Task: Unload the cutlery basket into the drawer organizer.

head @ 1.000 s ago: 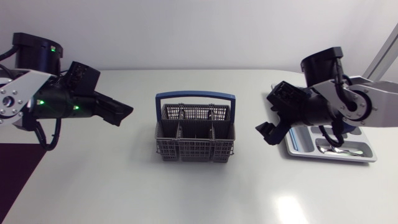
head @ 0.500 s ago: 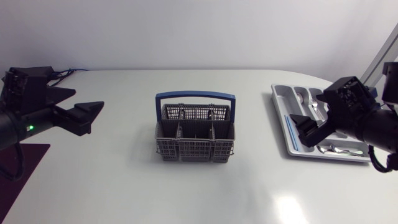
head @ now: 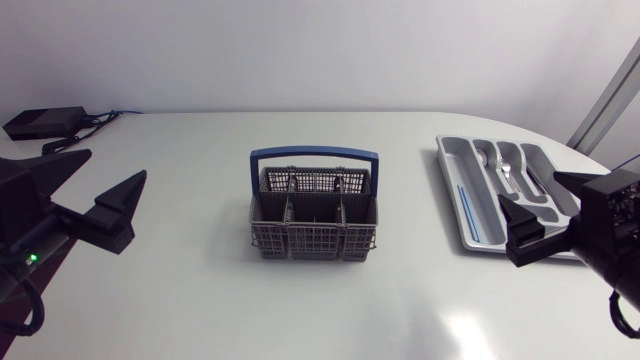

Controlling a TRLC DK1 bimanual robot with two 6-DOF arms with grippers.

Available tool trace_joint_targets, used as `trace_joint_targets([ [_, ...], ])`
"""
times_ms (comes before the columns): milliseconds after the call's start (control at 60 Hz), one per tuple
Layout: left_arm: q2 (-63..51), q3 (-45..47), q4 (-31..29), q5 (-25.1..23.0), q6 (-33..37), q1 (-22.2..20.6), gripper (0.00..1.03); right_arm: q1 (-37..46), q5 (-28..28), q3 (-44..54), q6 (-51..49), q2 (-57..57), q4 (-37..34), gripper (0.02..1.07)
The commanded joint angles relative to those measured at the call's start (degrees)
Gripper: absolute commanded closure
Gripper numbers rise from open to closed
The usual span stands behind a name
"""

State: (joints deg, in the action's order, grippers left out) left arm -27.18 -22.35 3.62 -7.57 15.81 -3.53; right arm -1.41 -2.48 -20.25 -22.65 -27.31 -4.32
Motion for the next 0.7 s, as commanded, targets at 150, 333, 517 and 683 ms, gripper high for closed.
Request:
trace_joint_targets([
  [150,8.1,7.38,-0.21,2.23,-5.25,1.06,0.04,0.62,0.96,6.46,7.71,7.78,1.75,0.06],
  [333,14.27,12.22,-1.31,3.96,-8.66,1.86,0.04,0.86,1.43,10.75,12.36,13.86,2.55,0.06],
  [517,20.55,17.15,-2.43,5.72,-12.14,2.67,0.05,1.11,1.91,15.12,17.09,20.05,3.36,0.06],
  [683,25.8,21.26,-3.37,7.19,-15.05,3.35,0.06,1.32,2.32,18.77,21.05,25.21,4.04,0.06],
])
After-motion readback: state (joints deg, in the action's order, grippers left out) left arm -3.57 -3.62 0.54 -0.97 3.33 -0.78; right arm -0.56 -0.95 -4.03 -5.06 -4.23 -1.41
